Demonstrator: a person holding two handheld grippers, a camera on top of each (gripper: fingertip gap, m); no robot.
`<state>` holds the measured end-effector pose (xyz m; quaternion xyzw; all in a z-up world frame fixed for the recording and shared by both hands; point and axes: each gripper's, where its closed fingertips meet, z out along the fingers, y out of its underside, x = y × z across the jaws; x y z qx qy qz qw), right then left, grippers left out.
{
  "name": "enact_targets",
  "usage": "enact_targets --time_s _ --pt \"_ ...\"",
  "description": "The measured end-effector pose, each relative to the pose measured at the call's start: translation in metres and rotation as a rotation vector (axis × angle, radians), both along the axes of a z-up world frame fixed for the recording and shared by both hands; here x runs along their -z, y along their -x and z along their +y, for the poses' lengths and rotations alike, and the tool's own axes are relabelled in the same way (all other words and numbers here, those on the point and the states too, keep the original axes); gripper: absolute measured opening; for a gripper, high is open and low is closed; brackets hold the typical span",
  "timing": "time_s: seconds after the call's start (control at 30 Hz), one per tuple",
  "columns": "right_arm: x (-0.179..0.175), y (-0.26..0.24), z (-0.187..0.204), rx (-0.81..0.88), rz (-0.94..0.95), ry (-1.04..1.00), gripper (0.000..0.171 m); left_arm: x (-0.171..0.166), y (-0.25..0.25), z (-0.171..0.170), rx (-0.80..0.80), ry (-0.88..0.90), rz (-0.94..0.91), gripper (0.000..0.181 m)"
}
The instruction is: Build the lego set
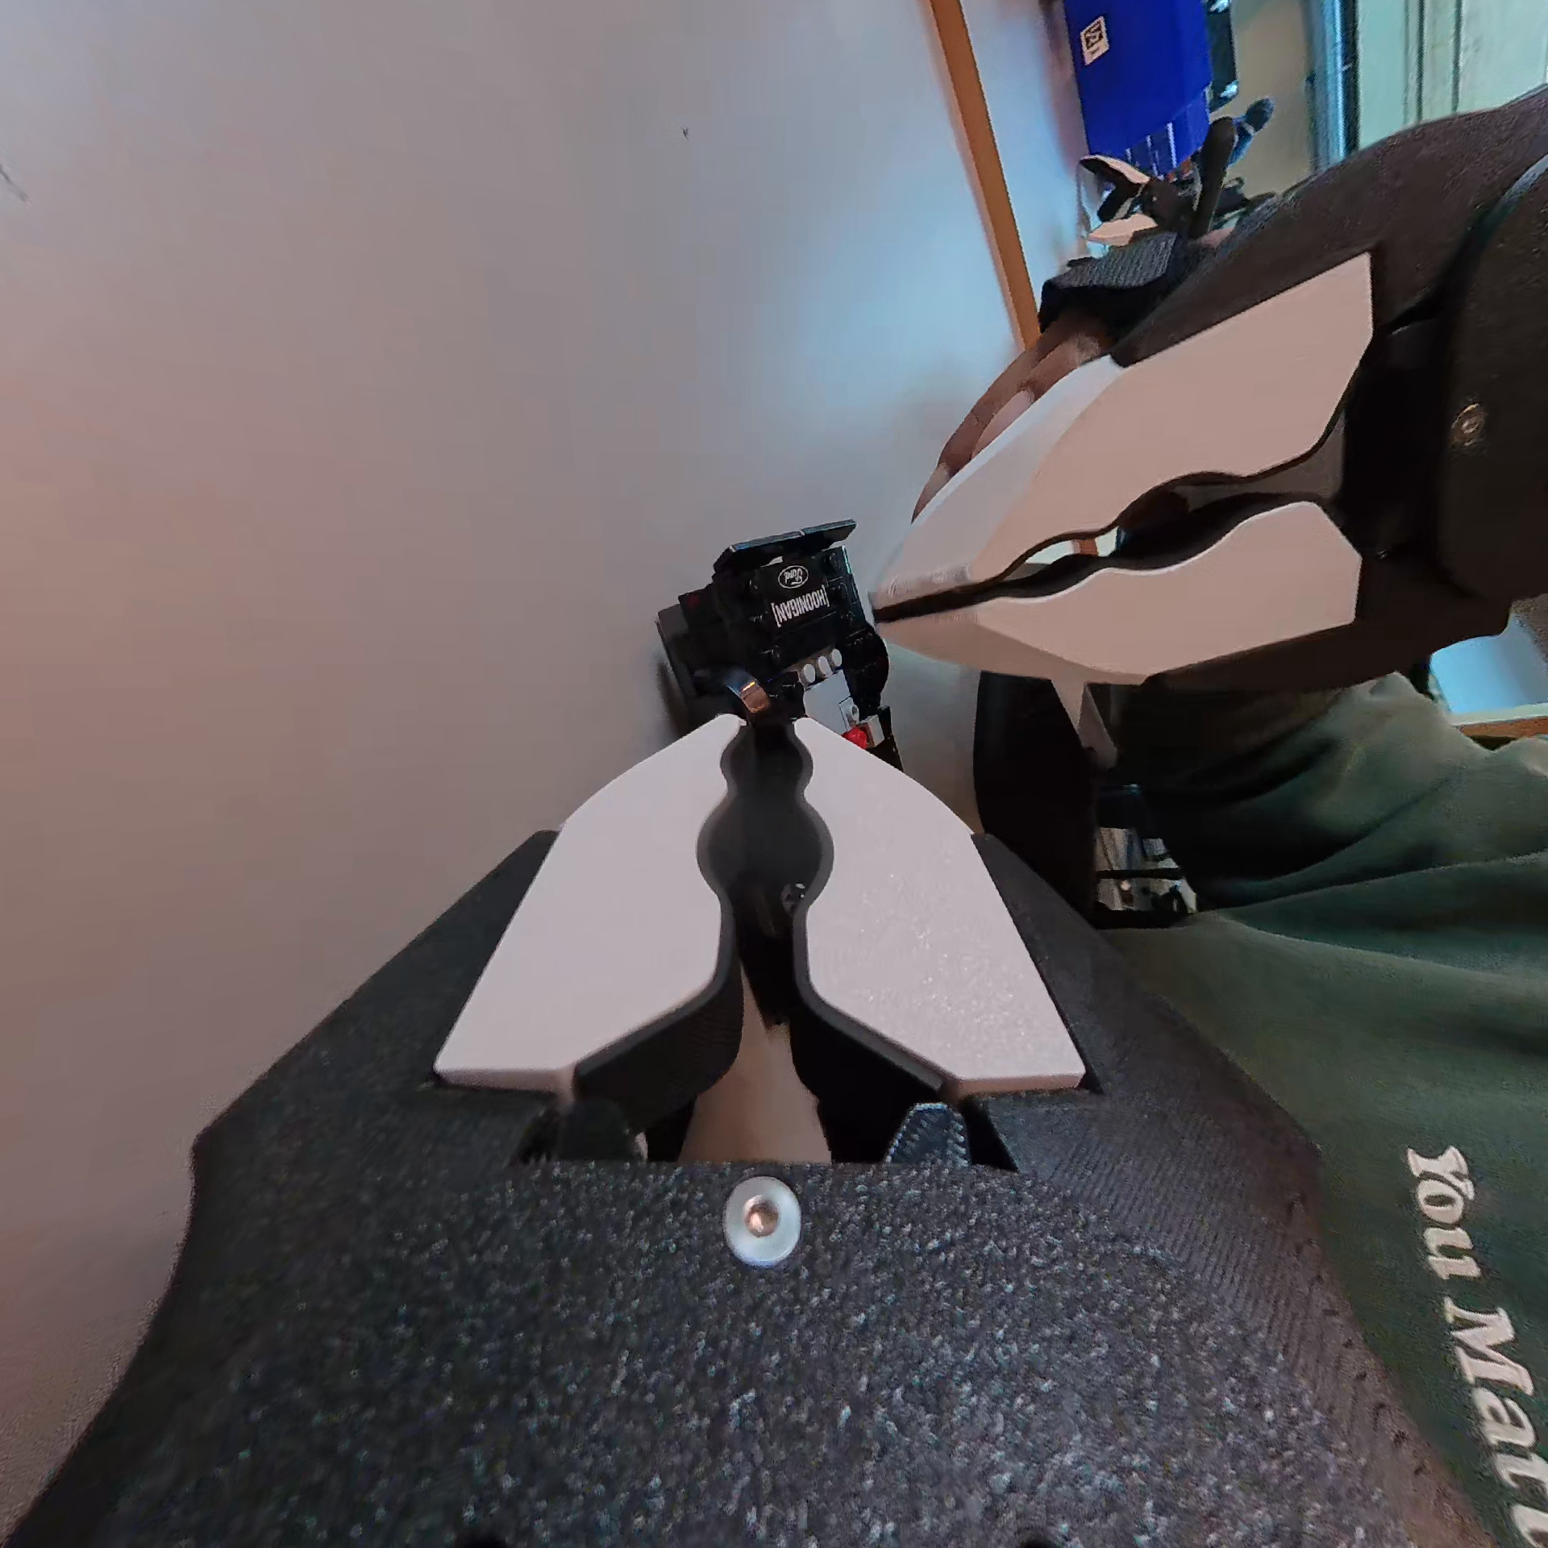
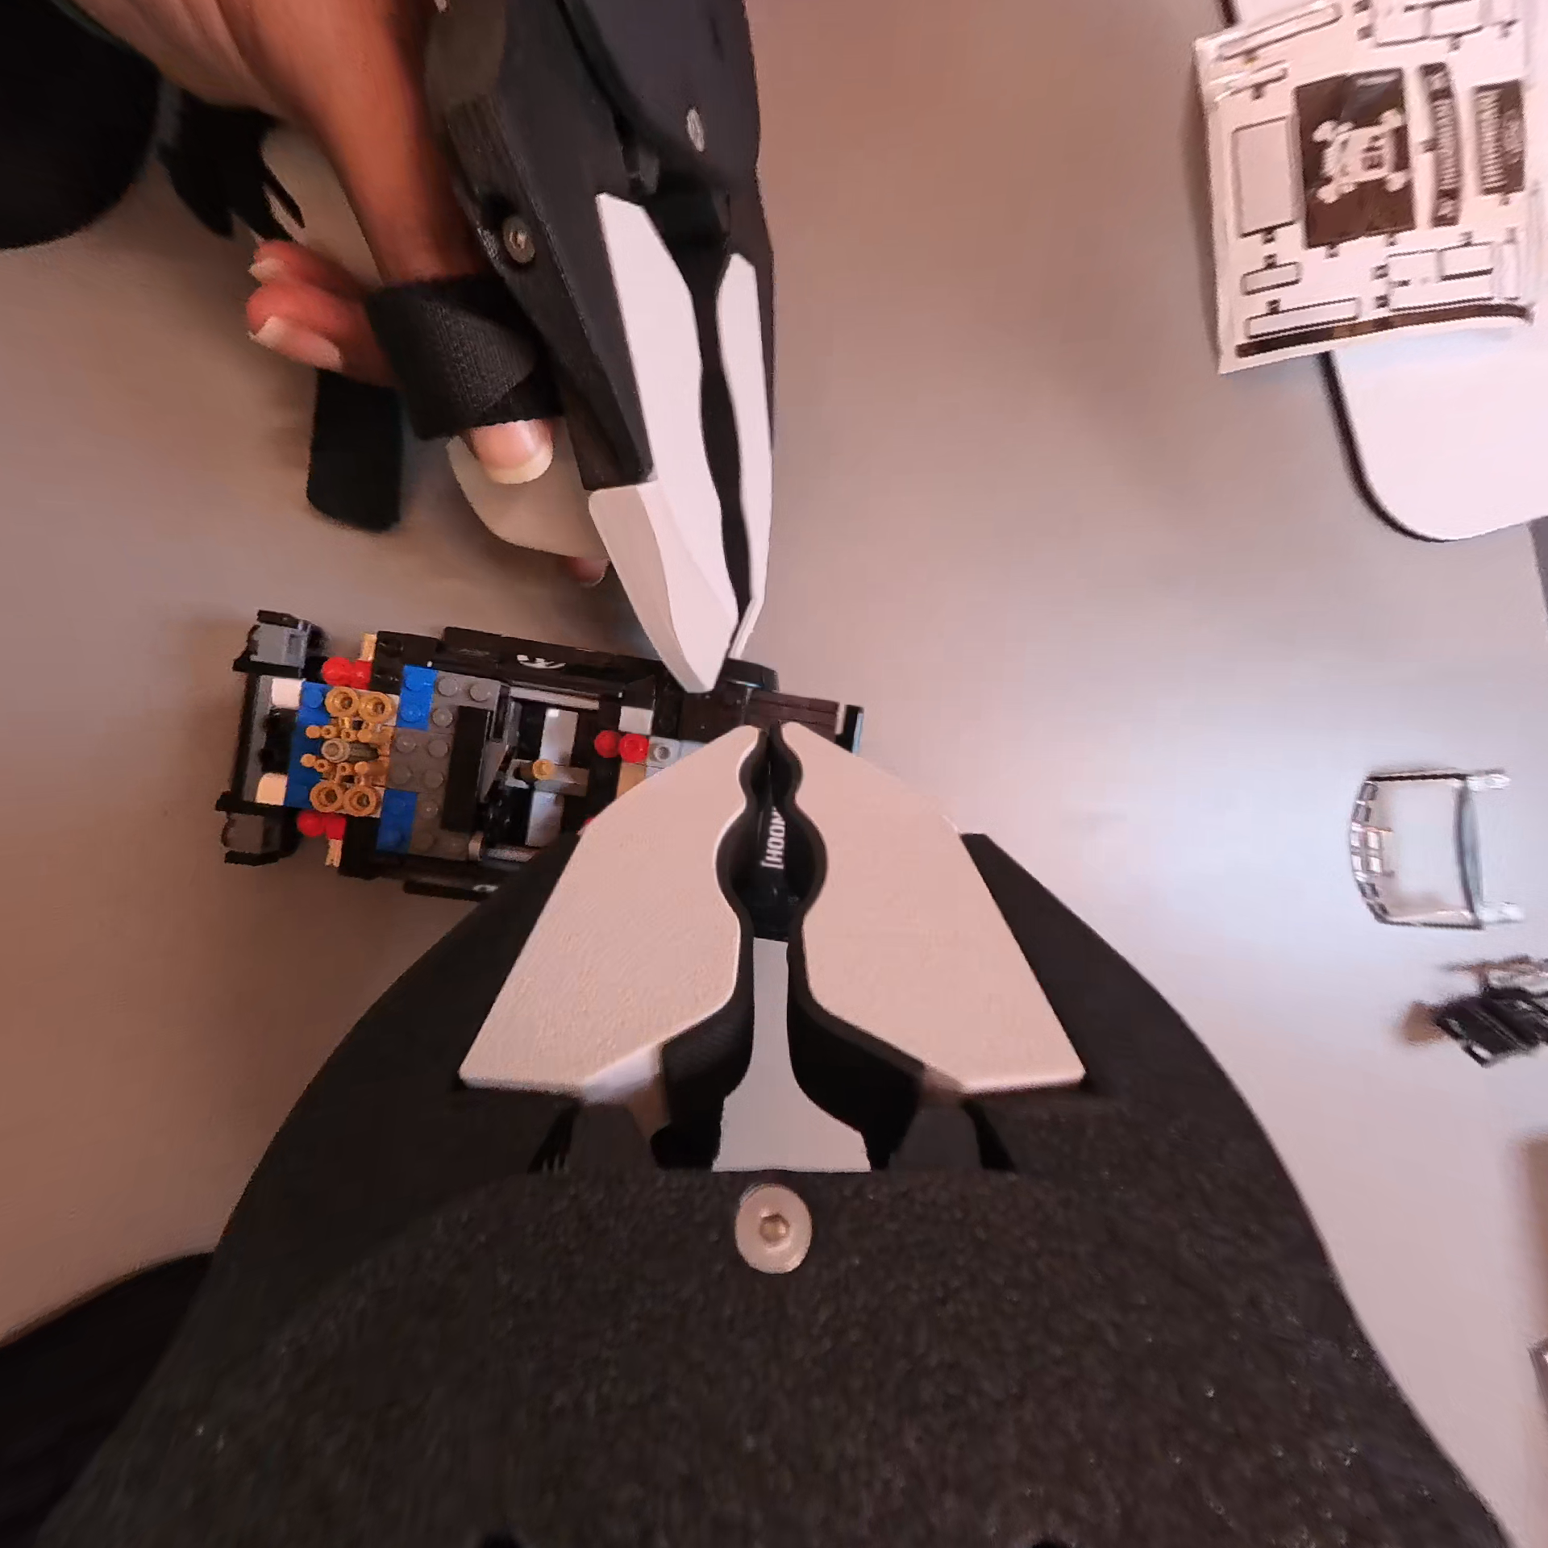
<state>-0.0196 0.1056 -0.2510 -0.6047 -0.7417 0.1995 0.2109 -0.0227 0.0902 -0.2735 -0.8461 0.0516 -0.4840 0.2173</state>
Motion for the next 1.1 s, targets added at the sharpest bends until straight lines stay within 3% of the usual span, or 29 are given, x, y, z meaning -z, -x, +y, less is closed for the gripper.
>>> enact_targets --time_s 0.5,1.1 --pt "0.022 0.001 -0.011 -0.014 -0.086 0.029 0.000 0.002 -0.001 0.001 0.020 0.054 0.016 0.007" --pt "0.022 -0.014 -0.015 0.131 -0.093 -0.057 0.000 0.001 -0.014 0.001 0.116 0.012 0.045 0.007"
